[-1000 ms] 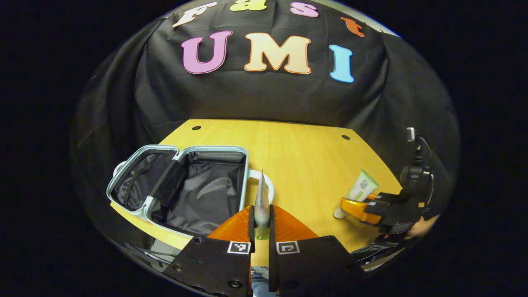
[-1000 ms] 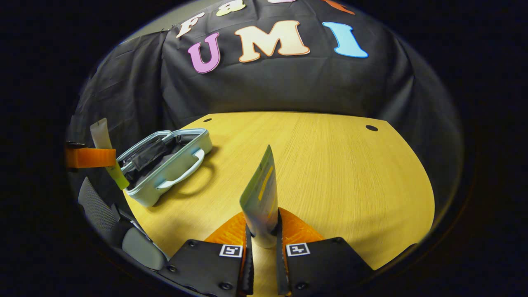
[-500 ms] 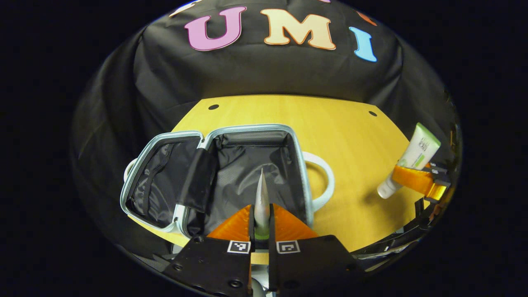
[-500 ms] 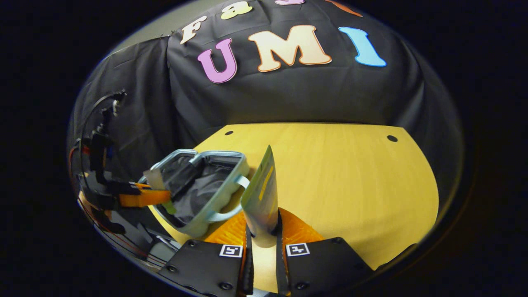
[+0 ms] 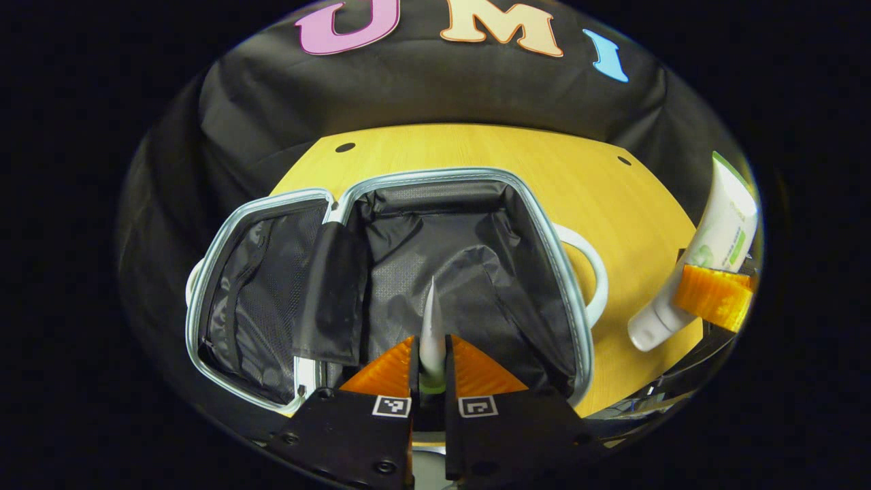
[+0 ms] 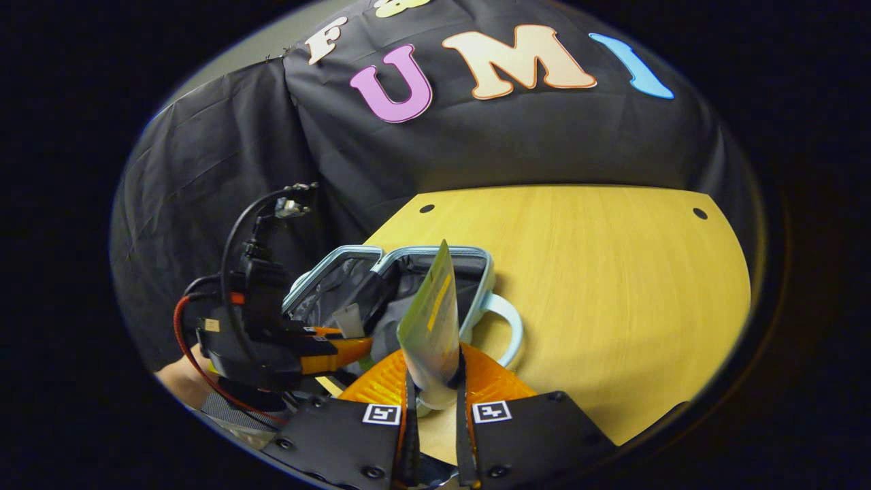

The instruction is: First open the suitcase, pack the skin care products into it, and then close the suitcase.

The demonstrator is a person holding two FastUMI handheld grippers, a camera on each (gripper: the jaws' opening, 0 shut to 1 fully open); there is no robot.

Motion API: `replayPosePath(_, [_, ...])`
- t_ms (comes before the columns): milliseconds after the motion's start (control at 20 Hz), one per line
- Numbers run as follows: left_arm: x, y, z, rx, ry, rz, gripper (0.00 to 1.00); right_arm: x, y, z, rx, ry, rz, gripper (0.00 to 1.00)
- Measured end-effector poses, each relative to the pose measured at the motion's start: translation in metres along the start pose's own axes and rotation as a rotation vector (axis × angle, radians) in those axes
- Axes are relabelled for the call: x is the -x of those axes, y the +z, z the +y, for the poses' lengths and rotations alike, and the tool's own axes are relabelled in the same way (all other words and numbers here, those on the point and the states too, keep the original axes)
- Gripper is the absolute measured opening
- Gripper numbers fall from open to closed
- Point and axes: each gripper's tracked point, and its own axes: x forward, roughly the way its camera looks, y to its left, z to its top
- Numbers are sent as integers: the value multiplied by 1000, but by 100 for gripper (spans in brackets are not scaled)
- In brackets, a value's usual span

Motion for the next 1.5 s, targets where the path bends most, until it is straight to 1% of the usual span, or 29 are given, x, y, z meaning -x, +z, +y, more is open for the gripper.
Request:
replayPosePath(200, [-16, -4, 2, -23, -44, 9, 13, -21, -6, 16, -8, -1, 38, 24])
replayPosePath(350, [-18, 6, -2, -37, -84, -39, 17, -33, -21, 25, -9, -6, 88, 24])
replayPosePath(400, [-16, 12, -3, -46, -97, -58, 20, -39, -27, 26, -11, -8, 110, 24])
replayPosePath(450, [-14, 17, -3, -55, -105, -84, 24, -45, -32, 29, -18, -6, 132, 24])
replayPosePath(550, [-5, 28, 2, -48, -108, -137, 45, -54, -42, 29, -24, -10, 160, 24])
replayPosePath(600, [0, 39, 5, -33, -114, -189, 51, -60, -45, 29, -21, -24, 176, 22])
replayPosePath(650, [5, 49, 10, -13, -110, -237, 57, -65, -48, 29, -17, -40, 194, 24])
replayPosePath(750, [16, 60, 26, 20, -102, -287, 58, -72, -55, 30, -18, -64, 216, 25])
replayPosePath(800, [21, 63, 36, 34, -87, -300, 60, -77, -58, 30, -22, -72, 222, 25])
replayPosePath(900, [24, 65, 60, 54, -49, -314, 69, -82, -64, 23, -14, -114, 231, 23])
replayPosePath(950, [26, 64, 74, 66, -23, -312, 72, -83, -64, 21, -14, -128, 235, 27])
replayPosePath(1000, [30, 65, 86, 79, -2, -318, 76, -86, -64, 23, -20, -129, 234, 25])
replayPosePath(1050, [34, 65, 98, 93, 19, -324, 77, -86, -63, 25, -21, -130, 232, 31])
replayPosePath(1100, [37, 66, 111, 107, 40, -330, 75, -86, -61, 26, -22, -127, 224, 33])
replayPosePath(1150, [41, 65, 127, 121, 73, -341, 77, -89, -56, 24, -18, -136, 201, 31])
replayPosePath(1200, [44, 67, 144, 133, 106, -353, 78, -85, -46, 22, -13, -144, 173, 39])
replayPosePath(1250, [29, 73, 125, 145, 144, -359, 77, -84, -35, 21, -5, -148, 142, 42])
replayPosePath(1300, [31, 71, 141, 158, 175, -358, 75, -81, -26, 20, 1, -153, 110, 55])
replayPosePath(1450, [41, 63, 190, 188, 262, -364, 82, -66, 4, 21, 29, -165, -10, 93])
replayPosePath(1500, [43, 61, 208, 197, 298, -364, 88, -60, 13, 21, 38, -162, -53, 92])
